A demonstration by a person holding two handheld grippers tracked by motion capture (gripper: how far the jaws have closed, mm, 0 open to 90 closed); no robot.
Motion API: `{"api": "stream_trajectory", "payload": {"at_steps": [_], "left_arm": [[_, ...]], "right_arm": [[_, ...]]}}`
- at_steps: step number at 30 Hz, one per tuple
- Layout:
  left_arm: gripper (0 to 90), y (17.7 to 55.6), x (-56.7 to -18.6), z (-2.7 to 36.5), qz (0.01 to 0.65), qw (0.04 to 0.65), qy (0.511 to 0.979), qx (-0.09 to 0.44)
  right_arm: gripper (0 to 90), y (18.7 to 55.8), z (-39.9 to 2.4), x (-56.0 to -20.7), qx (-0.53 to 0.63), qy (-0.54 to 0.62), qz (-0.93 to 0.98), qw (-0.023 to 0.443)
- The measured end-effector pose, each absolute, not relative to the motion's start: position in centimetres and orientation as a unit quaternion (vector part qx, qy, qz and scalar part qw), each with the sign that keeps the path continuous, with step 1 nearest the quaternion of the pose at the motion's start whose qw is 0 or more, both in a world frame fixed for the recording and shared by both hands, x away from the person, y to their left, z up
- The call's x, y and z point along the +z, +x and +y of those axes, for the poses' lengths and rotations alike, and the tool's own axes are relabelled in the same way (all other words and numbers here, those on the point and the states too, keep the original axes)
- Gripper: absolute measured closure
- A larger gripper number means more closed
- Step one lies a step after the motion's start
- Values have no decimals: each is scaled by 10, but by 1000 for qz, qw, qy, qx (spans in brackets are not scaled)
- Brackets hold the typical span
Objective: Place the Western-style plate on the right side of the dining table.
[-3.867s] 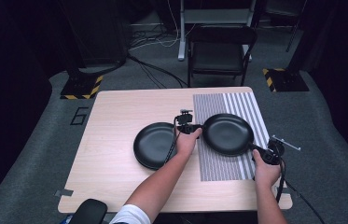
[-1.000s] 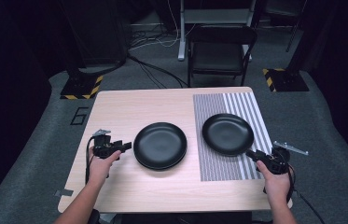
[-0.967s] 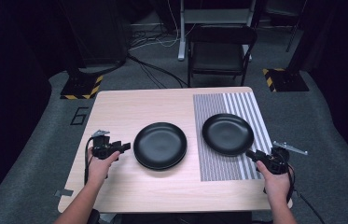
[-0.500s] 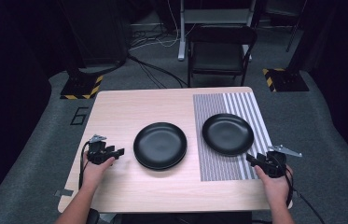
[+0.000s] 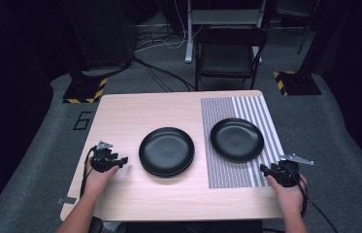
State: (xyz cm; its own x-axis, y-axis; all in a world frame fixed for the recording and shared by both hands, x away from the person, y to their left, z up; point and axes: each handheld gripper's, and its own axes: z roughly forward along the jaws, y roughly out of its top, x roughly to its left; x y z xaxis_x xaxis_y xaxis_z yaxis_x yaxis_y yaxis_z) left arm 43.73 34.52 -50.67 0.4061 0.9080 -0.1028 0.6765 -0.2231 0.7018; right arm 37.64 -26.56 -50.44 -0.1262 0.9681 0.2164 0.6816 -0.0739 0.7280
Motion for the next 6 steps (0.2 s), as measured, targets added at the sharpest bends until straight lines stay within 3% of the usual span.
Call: {"api": "stream_trajectory", "payload": {"at_steps": [6], "left_arm": [[446,440,-510,348,517,348,764,166]], "right_arm": [[499,378,-264,-509,354,626,663,206]]}}
